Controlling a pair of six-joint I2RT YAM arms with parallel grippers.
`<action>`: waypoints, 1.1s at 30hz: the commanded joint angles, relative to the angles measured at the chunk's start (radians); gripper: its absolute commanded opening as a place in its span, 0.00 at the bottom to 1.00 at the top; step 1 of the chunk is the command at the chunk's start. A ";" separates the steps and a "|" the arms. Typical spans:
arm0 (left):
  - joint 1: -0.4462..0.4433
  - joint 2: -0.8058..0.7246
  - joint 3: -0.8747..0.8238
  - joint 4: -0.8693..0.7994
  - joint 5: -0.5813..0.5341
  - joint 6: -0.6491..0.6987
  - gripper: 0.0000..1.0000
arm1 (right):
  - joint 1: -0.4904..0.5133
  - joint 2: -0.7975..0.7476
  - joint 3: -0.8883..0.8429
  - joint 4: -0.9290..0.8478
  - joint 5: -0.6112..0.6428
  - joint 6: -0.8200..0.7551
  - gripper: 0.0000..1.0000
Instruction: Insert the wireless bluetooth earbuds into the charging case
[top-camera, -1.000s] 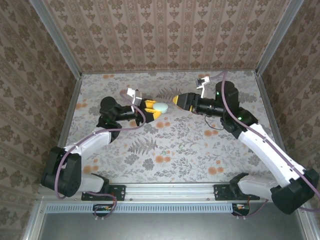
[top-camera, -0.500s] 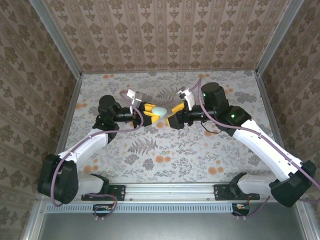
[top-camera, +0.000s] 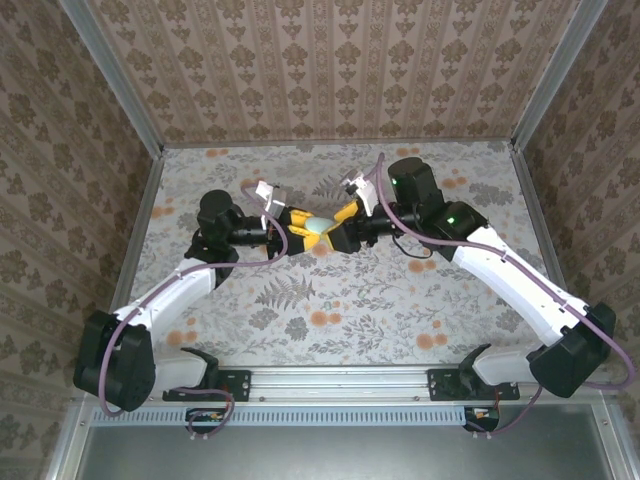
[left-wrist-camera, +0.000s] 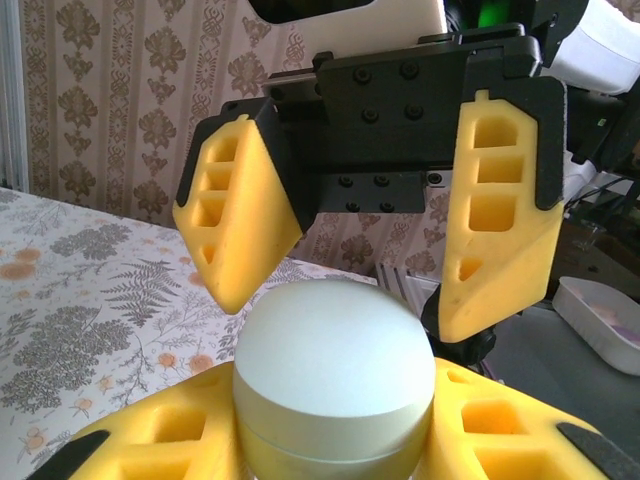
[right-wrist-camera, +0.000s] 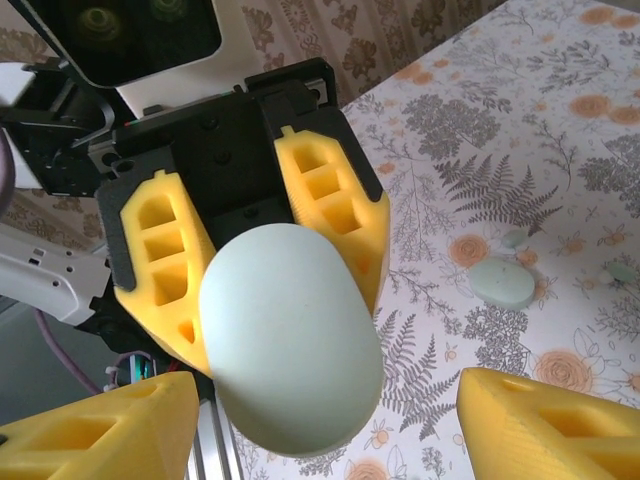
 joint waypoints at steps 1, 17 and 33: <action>-0.026 -0.038 0.037 -0.012 0.031 0.037 0.00 | 0.003 0.008 0.033 -0.028 -0.004 -0.026 0.70; -0.049 -0.070 0.040 -0.080 0.059 0.097 0.00 | -0.090 0.018 0.028 0.007 0.180 0.056 0.68; -0.050 -0.065 0.028 -0.062 0.022 0.104 0.00 | -0.114 -0.016 -0.021 0.033 0.151 0.160 0.68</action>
